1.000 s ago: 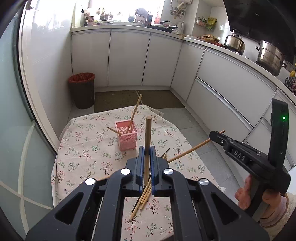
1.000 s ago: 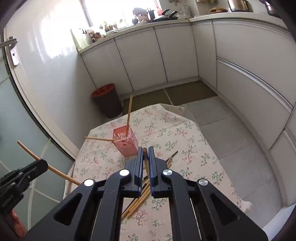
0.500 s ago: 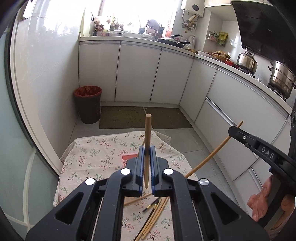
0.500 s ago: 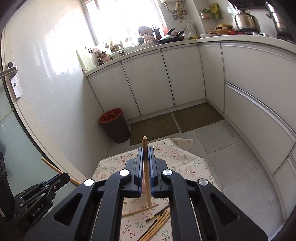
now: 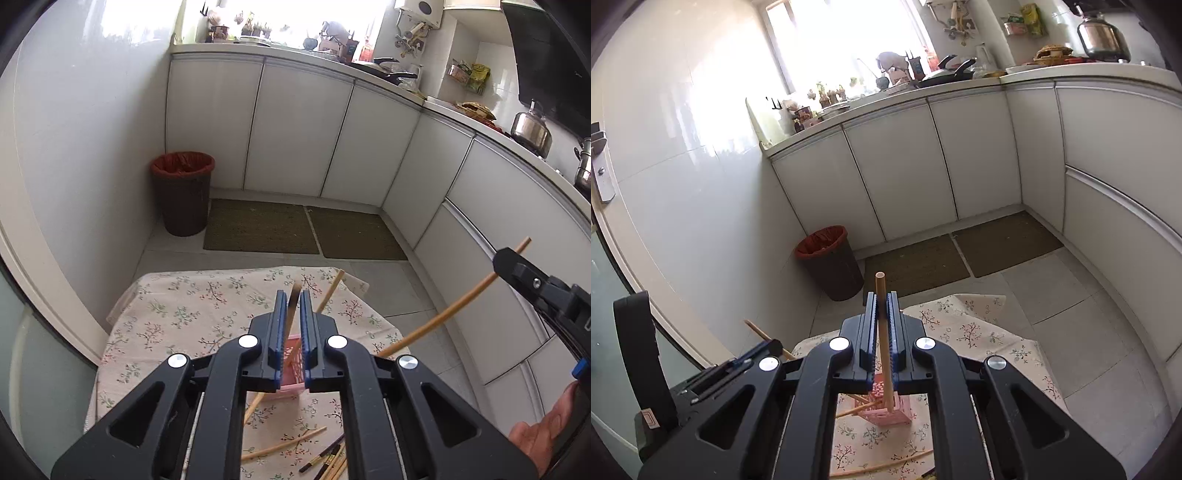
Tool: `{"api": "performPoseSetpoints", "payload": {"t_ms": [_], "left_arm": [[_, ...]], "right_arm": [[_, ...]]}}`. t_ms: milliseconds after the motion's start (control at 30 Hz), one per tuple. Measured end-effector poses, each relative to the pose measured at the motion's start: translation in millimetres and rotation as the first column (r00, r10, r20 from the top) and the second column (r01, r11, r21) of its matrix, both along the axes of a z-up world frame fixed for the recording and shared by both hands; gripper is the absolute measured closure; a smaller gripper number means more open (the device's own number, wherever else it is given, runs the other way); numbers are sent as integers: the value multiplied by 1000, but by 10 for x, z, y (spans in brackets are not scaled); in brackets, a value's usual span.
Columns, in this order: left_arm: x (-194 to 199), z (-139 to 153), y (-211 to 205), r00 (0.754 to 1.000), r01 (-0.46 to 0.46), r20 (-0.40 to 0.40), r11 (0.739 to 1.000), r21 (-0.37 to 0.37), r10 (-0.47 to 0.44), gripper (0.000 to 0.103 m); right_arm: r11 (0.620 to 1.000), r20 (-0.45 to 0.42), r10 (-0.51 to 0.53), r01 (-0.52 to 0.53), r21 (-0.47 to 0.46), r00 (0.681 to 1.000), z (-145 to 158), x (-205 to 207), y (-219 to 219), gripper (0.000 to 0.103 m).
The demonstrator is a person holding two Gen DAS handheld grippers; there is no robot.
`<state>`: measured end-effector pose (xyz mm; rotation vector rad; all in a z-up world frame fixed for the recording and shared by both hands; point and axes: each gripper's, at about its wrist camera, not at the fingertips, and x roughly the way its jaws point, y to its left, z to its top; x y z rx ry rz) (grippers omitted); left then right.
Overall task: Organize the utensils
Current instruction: 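Carry both chopsticks to the basket and drop the left gripper's chopstick in, then lower the right gripper's chopstick into the basket and open it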
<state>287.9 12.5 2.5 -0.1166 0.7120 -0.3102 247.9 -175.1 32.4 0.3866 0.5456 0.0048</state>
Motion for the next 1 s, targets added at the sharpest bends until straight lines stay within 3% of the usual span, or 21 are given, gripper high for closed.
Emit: {"api": "performPoseSetpoints", "payload": {"t_ms": [300, 467, 600, 667, 733, 833, 1000], "left_arm": [[-368, 357, 429, 986, -86, 131, 990, -110, 100, 91], [-354, 351, 504, 985, -125, 108, 989, -77, 133, 89], [-320, 242, 507, 985, -156, 71, 987, -46, 159, 84], [-329, 213, 487, 983, -167, 72, 986, -25, 168, 80], [-381, 205, 478, 983, -167, 76, 986, -22, 168, 79], [-470, 216, 500, 980, -181, 86, 983, -19, 182, 68], [-779, 271, 524, 969, -218, 119, 976, -9, 217, 34]], "right_arm": [[1000, -15, 19, -19, -18, 1000, -235, 238, 155, 97], [999, -39, 16, -18, -50, 999, -401, 333, 277, 97], [997, -64, 4, -9, -76, 998, -492, 388, 358, 91], [997, -75, 1, -7, -81, 997, -506, 375, 366, 83], [996, -69, -14, 9, -84, 998, -494, 307, 340, 60], [995, -64, -35, 29, -92, 997, -442, 158, 291, 52], [991, -40, -82, 77, -110, 996, -358, -253, 186, 24]]}}
